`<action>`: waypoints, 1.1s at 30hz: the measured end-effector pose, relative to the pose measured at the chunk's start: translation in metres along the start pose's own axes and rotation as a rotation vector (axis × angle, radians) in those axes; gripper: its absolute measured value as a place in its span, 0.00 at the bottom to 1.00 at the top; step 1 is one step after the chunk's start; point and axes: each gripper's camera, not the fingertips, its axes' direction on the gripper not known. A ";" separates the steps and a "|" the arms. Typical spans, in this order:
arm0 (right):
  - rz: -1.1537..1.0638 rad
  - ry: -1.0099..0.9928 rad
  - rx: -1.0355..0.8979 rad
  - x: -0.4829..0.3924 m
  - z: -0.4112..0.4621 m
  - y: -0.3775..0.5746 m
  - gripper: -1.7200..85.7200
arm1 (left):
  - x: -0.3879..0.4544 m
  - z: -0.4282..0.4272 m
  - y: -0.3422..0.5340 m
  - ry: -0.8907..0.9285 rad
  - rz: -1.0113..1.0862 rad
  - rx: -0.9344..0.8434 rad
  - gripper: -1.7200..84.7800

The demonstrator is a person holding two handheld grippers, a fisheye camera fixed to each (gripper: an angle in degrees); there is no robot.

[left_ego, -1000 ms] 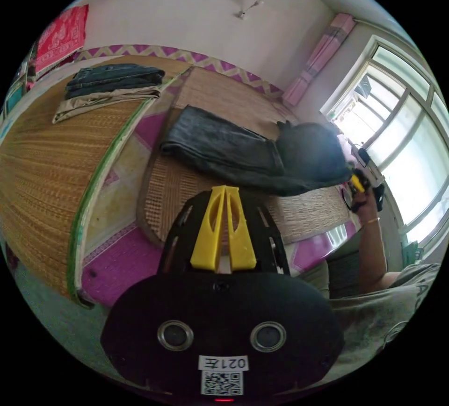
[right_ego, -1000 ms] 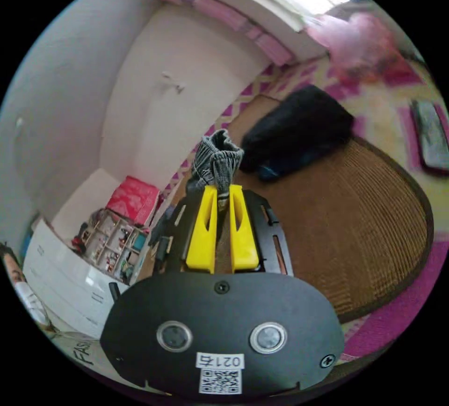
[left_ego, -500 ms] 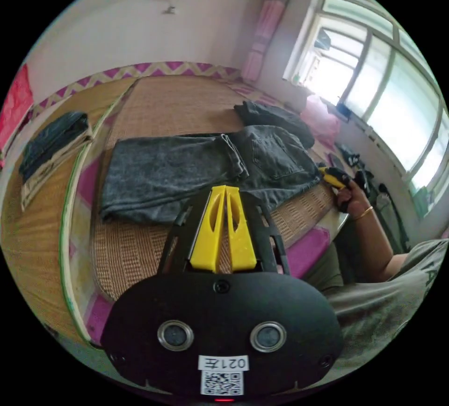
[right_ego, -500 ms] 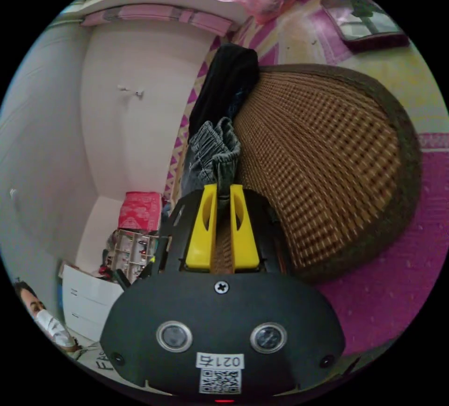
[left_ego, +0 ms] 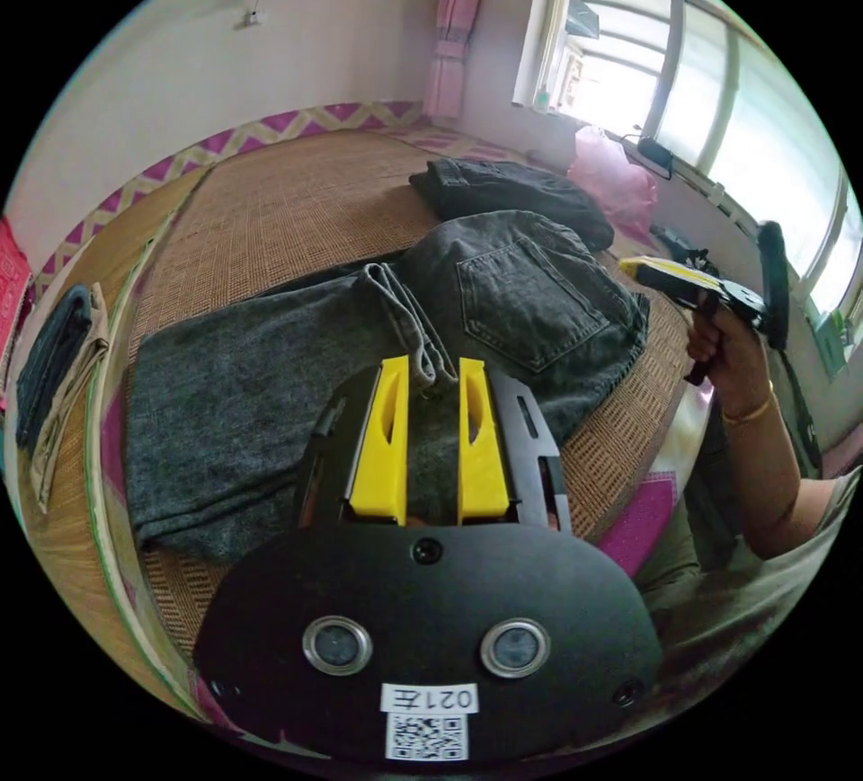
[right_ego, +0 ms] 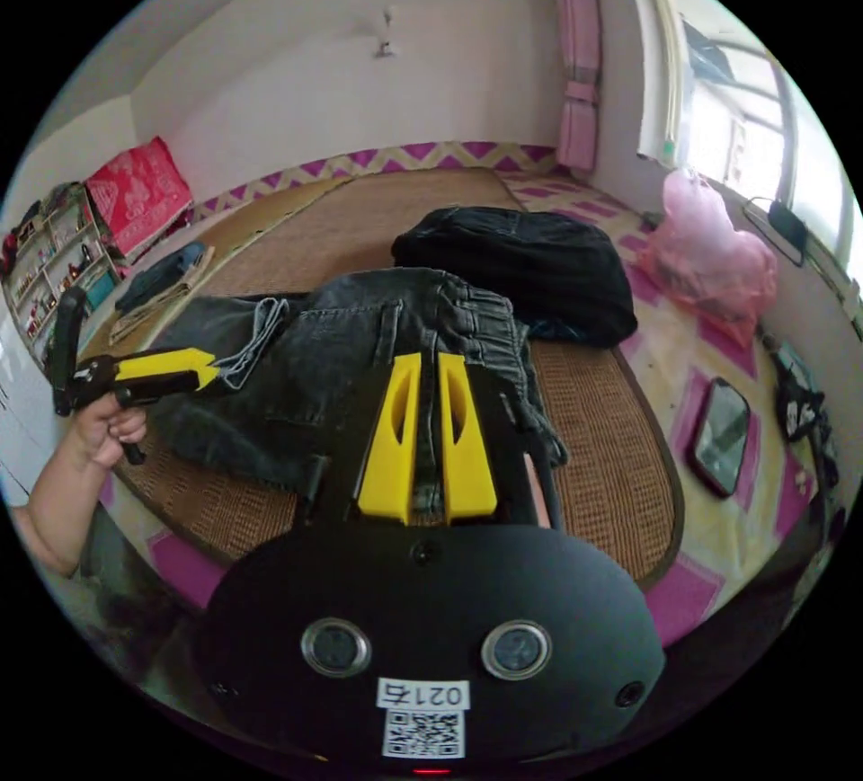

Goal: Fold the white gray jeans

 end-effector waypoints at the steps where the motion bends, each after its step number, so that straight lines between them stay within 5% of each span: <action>1: -0.027 0.019 -0.042 -0.005 0.021 -0.005 0.04 | -0.001 0.000 0.000 -0.002 0.007 -0.011 0.12; 3: -0.064 0.013 -0.224 -0.010 0.063 -0.004 0.03 | -0.004 0.000 0.001 -0.002 0.020 -0.023 0.12; 21: -0.097 0.093 -0.221 -0.066 0.068 0.004 0.01 | -0.039 0.007 -0.002 -0.071 0.139 -0.127 0.08; 27: -0.073 0.052 -0.222 -0.064 0.063 0.003 0.01 | -0.125 -0.083 0.021 0.087 -0.103 0.176 0.05; 33: -0.062 0.036 -0.222 -0.064 0.056 0.002 0.01 | -0.280 -0.243 0.098 -0.094 -0.384 0.442 0.04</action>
